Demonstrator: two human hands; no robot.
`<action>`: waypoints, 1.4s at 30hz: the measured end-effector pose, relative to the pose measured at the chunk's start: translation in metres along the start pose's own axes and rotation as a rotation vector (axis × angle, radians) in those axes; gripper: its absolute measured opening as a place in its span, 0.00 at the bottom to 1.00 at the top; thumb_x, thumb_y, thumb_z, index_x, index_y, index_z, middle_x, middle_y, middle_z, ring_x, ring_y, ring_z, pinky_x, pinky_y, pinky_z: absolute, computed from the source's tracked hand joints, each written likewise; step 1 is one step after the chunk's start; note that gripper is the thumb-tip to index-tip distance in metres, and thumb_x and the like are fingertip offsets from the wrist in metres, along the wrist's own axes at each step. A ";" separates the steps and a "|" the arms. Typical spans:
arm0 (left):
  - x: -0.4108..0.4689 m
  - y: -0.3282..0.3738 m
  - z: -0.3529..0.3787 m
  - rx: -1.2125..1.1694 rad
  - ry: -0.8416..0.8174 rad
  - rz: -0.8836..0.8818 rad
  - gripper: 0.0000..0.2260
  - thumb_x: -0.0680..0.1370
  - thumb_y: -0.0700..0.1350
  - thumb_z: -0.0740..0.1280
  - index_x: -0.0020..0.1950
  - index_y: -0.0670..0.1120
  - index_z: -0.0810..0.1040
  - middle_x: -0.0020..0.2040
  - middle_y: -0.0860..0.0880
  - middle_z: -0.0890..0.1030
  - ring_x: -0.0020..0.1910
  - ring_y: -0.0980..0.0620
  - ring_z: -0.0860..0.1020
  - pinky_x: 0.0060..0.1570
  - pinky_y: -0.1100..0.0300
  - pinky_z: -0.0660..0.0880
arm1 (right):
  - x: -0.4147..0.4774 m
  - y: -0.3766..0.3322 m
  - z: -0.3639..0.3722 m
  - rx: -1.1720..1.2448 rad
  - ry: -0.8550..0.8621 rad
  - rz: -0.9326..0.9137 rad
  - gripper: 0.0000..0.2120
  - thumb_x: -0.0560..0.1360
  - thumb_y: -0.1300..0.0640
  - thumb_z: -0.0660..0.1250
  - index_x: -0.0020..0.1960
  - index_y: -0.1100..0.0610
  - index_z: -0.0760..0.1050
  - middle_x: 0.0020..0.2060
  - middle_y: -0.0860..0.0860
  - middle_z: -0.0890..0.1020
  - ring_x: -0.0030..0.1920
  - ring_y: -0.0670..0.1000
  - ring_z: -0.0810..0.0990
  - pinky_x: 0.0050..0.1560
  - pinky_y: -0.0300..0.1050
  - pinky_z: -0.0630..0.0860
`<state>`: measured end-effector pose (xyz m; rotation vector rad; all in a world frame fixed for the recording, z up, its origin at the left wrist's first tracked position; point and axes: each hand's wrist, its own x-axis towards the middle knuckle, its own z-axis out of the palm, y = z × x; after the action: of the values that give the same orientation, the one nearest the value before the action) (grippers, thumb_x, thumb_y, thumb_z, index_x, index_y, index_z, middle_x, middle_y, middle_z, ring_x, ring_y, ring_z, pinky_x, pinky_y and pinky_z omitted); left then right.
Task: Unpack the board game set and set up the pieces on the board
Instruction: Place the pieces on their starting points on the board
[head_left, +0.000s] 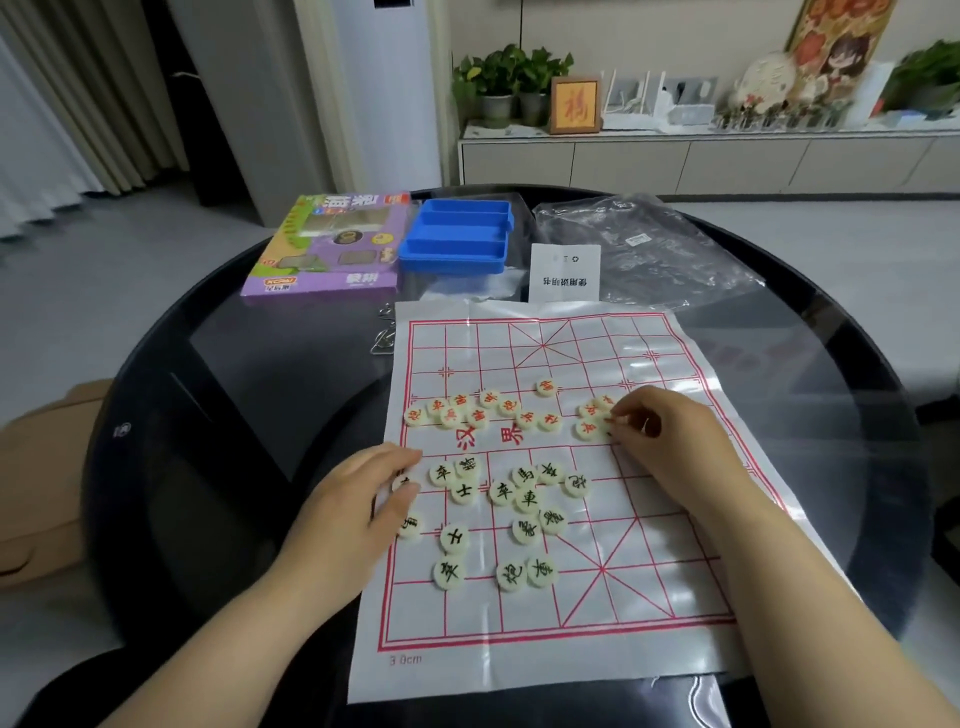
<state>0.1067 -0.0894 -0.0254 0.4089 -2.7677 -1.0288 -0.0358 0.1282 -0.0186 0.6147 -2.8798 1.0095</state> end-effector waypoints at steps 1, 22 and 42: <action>-0.005 0.000 0.000 0.034 -0.039 -0.001 0.20 0.77 0.49 0.60 0.69 0.51 0.65 0.60 0.63 0.64 0.66 0.57 0.64 0.62 0.66 0.62 | -0.002 0.000 -0.001 0.018 0.008 0.003 0.07 0.74 0.61 0.65 0.52 0.59 0.77 0.39 0.48 0.75 0.39 0.47 0.70 0.36 0.27 0.64; -0.030 -0.023 -0.017 0.096 -0.148 -0.067 0.40 0.70 0.64 0.62 0.72 0.62 0.39 0.74 0.62 0.46 0.74 0.54 0.42 0.71 0.56 0.48 | -0.031 -0.128 0.057 -0.129 -0.362 -0.367 0.14 0.73 0.54 0.66 0.58 0.52 0.76 0.55 0.49 0.76 0.57 0.50 0.69 0.55 0.41 0.67; -0.030 -0.025 -0.030 0.174 -0.185 -0.034 0.43 0.69 0.63 0.65 0.71 0.61 0.36 0.74 0.61 0.41 0.71 0.60 0.40 0.69 0.62 0.40 | -0.024 -0.120 0.059 -0.089 -0.335 -0.336 0.16 0.71 0.53 0.68 0.59 0.50 0.75 0.47 0.42 0.71 0.49 0.43 0.64 0.45 0.33 0.62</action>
<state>0.1472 -0.1165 -0.0213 0.4039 -3.0386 -0.8769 0.0369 0.0157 0.0021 1.3180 -2.9154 0.7891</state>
